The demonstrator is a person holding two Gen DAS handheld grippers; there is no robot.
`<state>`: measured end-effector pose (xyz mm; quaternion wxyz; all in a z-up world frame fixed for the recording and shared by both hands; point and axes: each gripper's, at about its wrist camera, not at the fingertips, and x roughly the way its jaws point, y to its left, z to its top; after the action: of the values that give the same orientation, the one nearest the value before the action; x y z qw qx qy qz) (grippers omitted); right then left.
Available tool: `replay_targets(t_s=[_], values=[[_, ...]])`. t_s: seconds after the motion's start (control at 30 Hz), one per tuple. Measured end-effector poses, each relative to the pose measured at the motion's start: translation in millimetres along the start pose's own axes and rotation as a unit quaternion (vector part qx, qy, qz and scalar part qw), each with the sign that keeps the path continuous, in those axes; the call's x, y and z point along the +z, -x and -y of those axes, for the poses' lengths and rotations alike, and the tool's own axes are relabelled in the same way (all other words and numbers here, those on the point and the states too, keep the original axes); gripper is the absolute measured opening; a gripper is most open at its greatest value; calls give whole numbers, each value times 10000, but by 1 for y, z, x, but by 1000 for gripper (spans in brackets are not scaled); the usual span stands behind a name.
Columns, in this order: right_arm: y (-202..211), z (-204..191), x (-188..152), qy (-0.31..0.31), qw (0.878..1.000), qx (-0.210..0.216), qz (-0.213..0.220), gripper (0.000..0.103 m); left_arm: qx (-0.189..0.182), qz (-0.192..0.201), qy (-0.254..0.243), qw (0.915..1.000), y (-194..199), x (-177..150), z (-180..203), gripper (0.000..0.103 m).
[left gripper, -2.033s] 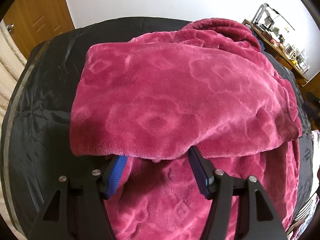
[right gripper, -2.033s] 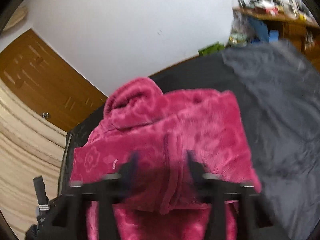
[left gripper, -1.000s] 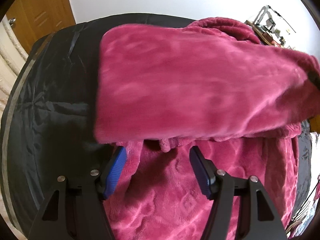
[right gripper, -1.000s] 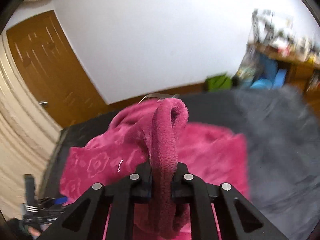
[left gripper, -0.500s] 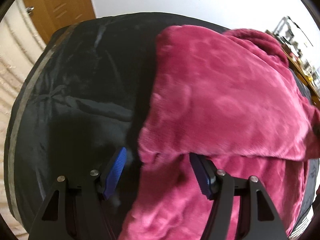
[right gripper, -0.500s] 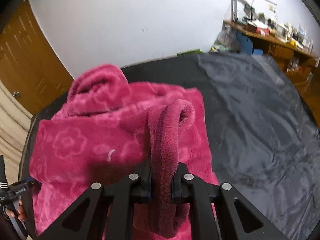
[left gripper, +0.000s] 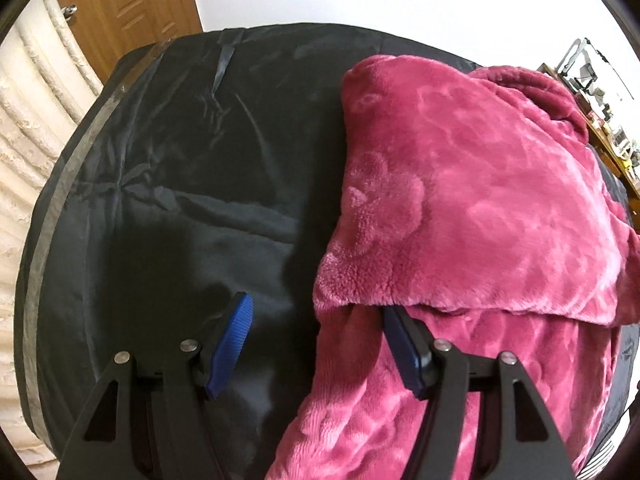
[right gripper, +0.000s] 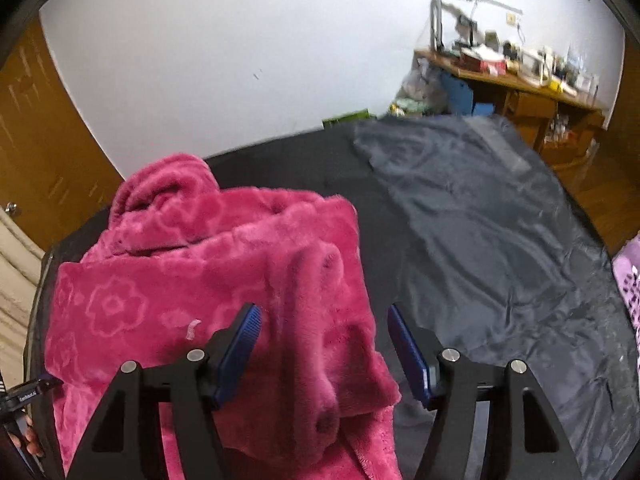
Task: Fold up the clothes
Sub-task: 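Open the right gripper and release the sleeve onto the robe, then press and smooth the folded robe with both open grippers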
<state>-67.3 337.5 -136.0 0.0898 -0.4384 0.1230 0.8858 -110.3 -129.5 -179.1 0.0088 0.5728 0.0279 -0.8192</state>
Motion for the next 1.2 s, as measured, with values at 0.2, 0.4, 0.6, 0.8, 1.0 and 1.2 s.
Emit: replay_targets(t_s=[0.2, 0.4, 0.6, 0.8, 1.0, 1.2], values=[[13, -38, 0, 685, 9969, 291, 255, 68, -179, 246, -100, 9995, 29, -8, 6, 70], [-12, -61, -10, 1077, 9930, 466, -141, 68, -570, 558, -98, 9968, 26, 30, 21, 70], [-33, -56, -13, 990, 9937, 330, -408, 68, -756, 649, -315, 9945, 6, 56, 59, 70], [-51, -53, -16, 965, 9931, 220, -622, 68, -413, 463, -754, 9952, -37, 64, 87, 70], [-69, -55, -23, 1007, 9920, 163, -745, 69, -307, 408, -825, 9953, -56, 64, 85, 77], [-75, -59, -23, 1078, 9912, 81, -765, 72, -195, 470, -867, 9949, -62, 65, 85, 83]])
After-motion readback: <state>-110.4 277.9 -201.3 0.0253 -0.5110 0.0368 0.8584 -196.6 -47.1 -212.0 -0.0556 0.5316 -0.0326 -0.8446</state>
